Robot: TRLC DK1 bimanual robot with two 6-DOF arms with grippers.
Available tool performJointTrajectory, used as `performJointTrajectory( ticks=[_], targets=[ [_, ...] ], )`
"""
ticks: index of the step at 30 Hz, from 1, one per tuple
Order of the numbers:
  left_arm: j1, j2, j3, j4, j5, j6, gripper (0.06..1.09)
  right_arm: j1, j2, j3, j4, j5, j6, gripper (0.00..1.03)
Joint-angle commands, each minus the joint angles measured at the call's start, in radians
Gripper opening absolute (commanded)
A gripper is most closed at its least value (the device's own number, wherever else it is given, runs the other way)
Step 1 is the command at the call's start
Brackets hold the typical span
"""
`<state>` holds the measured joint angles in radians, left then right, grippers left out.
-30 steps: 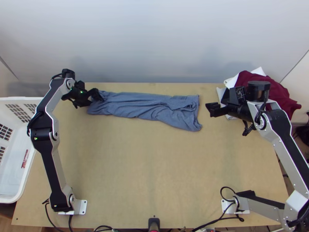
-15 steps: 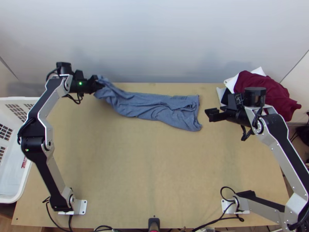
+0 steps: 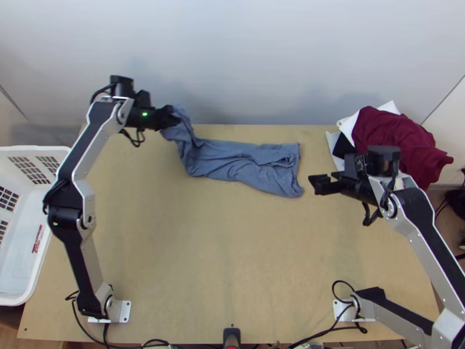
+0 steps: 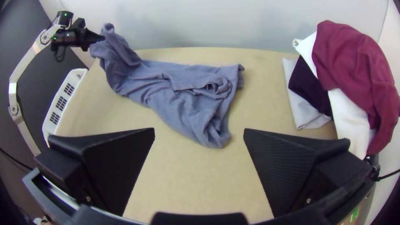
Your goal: Fold the t-shirt
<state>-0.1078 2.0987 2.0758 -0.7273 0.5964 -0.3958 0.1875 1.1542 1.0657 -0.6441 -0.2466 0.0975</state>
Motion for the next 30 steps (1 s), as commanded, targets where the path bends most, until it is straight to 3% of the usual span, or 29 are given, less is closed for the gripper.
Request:
performJointTrajectory(
  ticks=[1,12,28,29,30],
  targets=[
    [-0.176,0.055,0.136,-0.044,-0.087,0.014,0.09,-0.023,-0.082,-0.078,0.008,0.001,0.011,0.99],
    [-0.418,0.116,0.196,0.052,-0.187,0.034,0.09,-0.077,-0.186,-0.210,0.041,0.001,0.054,0.99],
    [-0.593,0.228,0.227,0.298,-0.234,0.044,0.09,-0.164,-0.275,-0.311,0.052,-0.014,0.090,0.99],
    [-0.606,0.244,0.228,0.304,-0.239,0.066,0.10,-0.168,-0.283,-0.319,0.052,-0.014,0.088,0.99],
    [-0.619,0.259,0.228,0.305,-0.253,0.091,0.23,-0.172,-0.289,-0.325,0.052,-0.014,0.087,0.99]
  ],
)
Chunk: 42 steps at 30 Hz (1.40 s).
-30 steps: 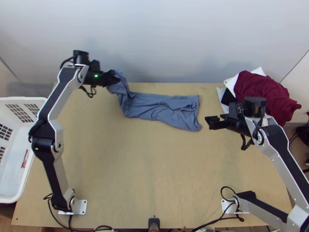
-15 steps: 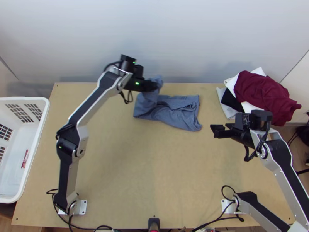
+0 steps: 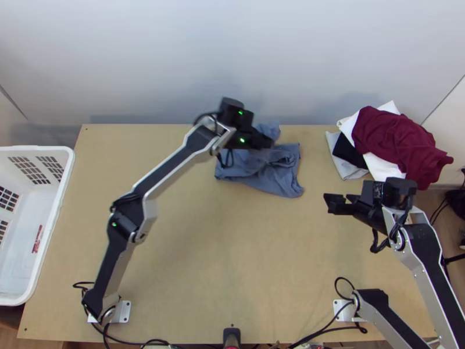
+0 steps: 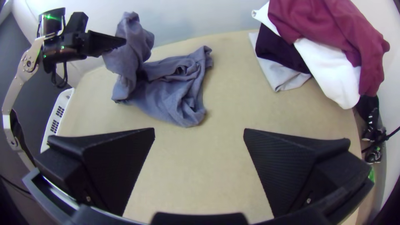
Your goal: Fold the t-shirt
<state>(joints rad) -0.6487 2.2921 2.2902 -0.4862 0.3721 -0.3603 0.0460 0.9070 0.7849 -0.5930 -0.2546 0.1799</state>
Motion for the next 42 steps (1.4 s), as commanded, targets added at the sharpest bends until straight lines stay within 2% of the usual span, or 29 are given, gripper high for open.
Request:
performJointTrajectory(
  ticks=[1,2,3,9,13,20,26,30,36,42],
  targets=[
    [-0.091,0.084,0.018,0.063,-0.061,0.077,0.56,-0.035,-0.048,-0.049,-0.001,-0.008,0.004,0.99],
    [-0.101,0.096,0.018,0.057,-0.082,0.084,1.01,-0.040,-0.051,-0.053,-0.001,-0.008,0.004,0.99],
    [-0.109,0.102,0.020,0.060,-0.090,0.089,1.04,-0.041,-0.056,-0.059,-0.002,-0.008,0.003,0.99],
    [-0.075,0.063,0.026,0.113,-0.125,0.038,1.04,-0.035,-0.076,-0.115,0.001,-0.012,0.015,0.99],
    [-0.005,0.033,0.025,0.089,-0.173,0.041,1.04,-0.031,-0.066,-0.138,0.033,-0.063,0.059,0.99],
    [0.132,-0.057,-0.001,-0.112,-0.171,0.124,1.04,-0.031,0.093,-0.151,0.162,-0.141,0.283,0.99],
    [0.224,-0.194,-0.133,-0.180,-0.177,0.205,1.04,-0.015,0.320,-0.147,0.368,-0.204,0.408,0.99],
    [0.270,-0.240,-0.146,-0.287,-0.177,0.245,1.04,0.012,0.469,-0.101,0.467,-0.212,0.477,0.99],
    [0.327,-0.358,-0.273,-0.293,-0.177,0.270,1.04,0.040,0.672,0.022,0.479,-0.218,0.481,0.99],
    [0.368,-0.439,-0.368,-0.269,-0.180,0.271,1.04,0.091,0.777,0.106,0.513,-0.218,0.475,0.99]
  ],
)
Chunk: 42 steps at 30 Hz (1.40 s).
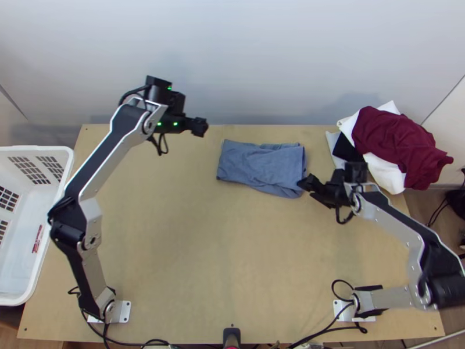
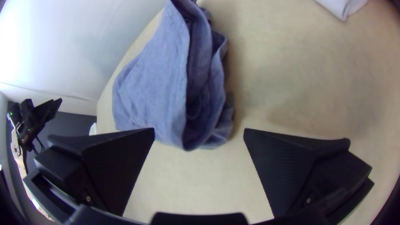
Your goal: Fold the t-shirt
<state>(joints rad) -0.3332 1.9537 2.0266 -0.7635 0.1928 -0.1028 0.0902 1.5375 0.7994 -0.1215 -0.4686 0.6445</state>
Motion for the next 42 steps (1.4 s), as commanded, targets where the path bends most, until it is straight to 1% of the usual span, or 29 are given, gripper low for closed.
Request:
performJointTrajectory(
  ticks=[1,13,15,17,19,20,21,22,24,25,28,34,36,39,42],
  targets=[
    [0.054,-0.114,-0.120,0.016,-0.001,0.015,1.04,0.054,0.162,0.110,0.042,-0.004,0.011,0.99],
    [0.097,-0.200,-0.224,0.030,-0.010,0.018,1.04,0.125,0.314,0.254,0.040,-0.004,0.006,0.99],
    [0.103,-0.219,-0.250,0.038,-0.010,0.020,1.04,0.132,0.326,0.270,0.040,-0.024,0.006,0.99],
    [0.111,-0.236,-0.272,0.039,-0.010,0.025,1.04,0.134,0.343,0.277,0.040,-0.064,-0.019,0.99],
    [0.117,-0.249,-0.296,0.041,-0.010,0.026,1.04,0.129,0.365,0.287,0.042,-0.071,-0.071,0.92],
    [0.120,-0.257,-0.309,0.041,-0.010,0.028,1.04,0.117,0.388,0.302,0.040,-0.079,-0.072,0.87],
    [0.123,-0.266,-0.324,0.043,-0.010,0.029,1.04,0.106,0.401,0.320,0.037,-0.096,-0.074,0.77],
    [0.126,-0.279,-0.342,0.046,-0.010,0.031,1.04,0.102,0.403,0.333,0.037,-0.099,-0.078,0.60],
    [0.132,-0.306,-0.384,0.053,-0.010,0.040,1.04,0.095,0.389,0.353,0.037,-0.110,-0.085,0.15],
    [0.140,-0.320,-0.408,0.059,-0.010,0.041,1.04,0.095,0.375,0.354,0.034,-0.113,-0.097,0.02],
    [0.163,-0.366,-0.482,0.069,-0.010,0.058,1.04,0.082,0.294,0.327,0.034,-0.111,-0.123,0.03],
    [0.246,-0.430,-0.608,0.092,-0.003,0.086,1.04,0.051,0.145,0.383,0.034,-0.110,-0.066,0.03],
    [0.267,-0.440,-0.632,0.092,0.002,0.092,1.04,0.051,0.116,0.431,0.025,-0.105,-0.060,0.03],
    [0.293,-0.450,-0.660,0.107,0.004,0.101,1.04,0.060,0.104,0.523,0.016,-0.065,-0.063,0.03],
    [0.307,-0.458,-0.664,0.110,0.005,0.106,1.04,0.054,0.161,0.652,-0.026,-0.047,-0.063,0.03]
  ],
)
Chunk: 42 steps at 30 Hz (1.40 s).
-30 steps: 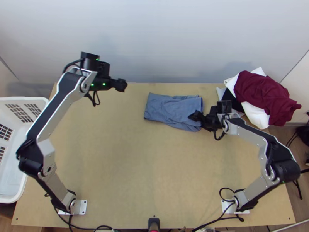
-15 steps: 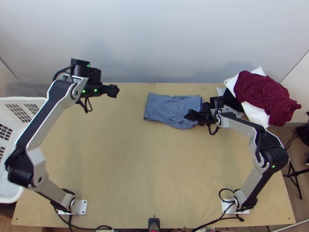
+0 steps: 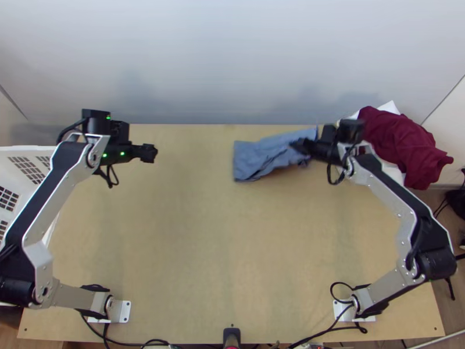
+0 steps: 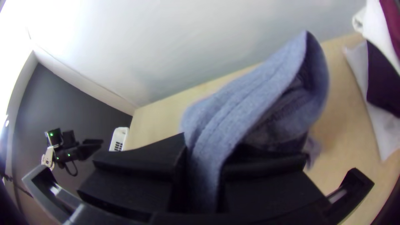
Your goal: Fold the t-shirt
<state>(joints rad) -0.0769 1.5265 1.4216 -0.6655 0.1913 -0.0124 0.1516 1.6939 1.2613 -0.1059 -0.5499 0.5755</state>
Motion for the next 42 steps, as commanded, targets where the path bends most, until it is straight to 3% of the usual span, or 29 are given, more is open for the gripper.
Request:
performJointTrajectory(
  ticks=[1,10,16,23,33,42],
  targets=[
    [0.052,-0.034,-0.059,0.012,0.007,0.015,1.04,-0.014,0.027,0.224,-0.043,0.036,0.003,0.03],
    [0.080,-0.051,-0.056,0.020,0.007,0.045,1.04,-0.121,0.181,0.607,-0.152,0.074,0.017,0.03],
    [0.108,-0.048,-0.067,0.021,0.008,0.065,1.04,-0.230,0.179,0.740,-0.144,0.145,0.024,0.03],
    [0.101,-0.043,-0.108,0.049,0.008,0.061,1.04,-0.392,0.208,0.879,-0.161,0.139,0.023,0.03],
    [0.091,-0.032,-0.141,0.076,0.013,0.054,1.04,-0.524,0.188,0.851,-0.225,0.104,-0.020,0.03],
    [0.091,-0.039,-0.170,0.076,0.014,0.063,1.04,-0.590,-0.019,0.458,-0.209,0.053,-0.177,0.03]
  ],
)
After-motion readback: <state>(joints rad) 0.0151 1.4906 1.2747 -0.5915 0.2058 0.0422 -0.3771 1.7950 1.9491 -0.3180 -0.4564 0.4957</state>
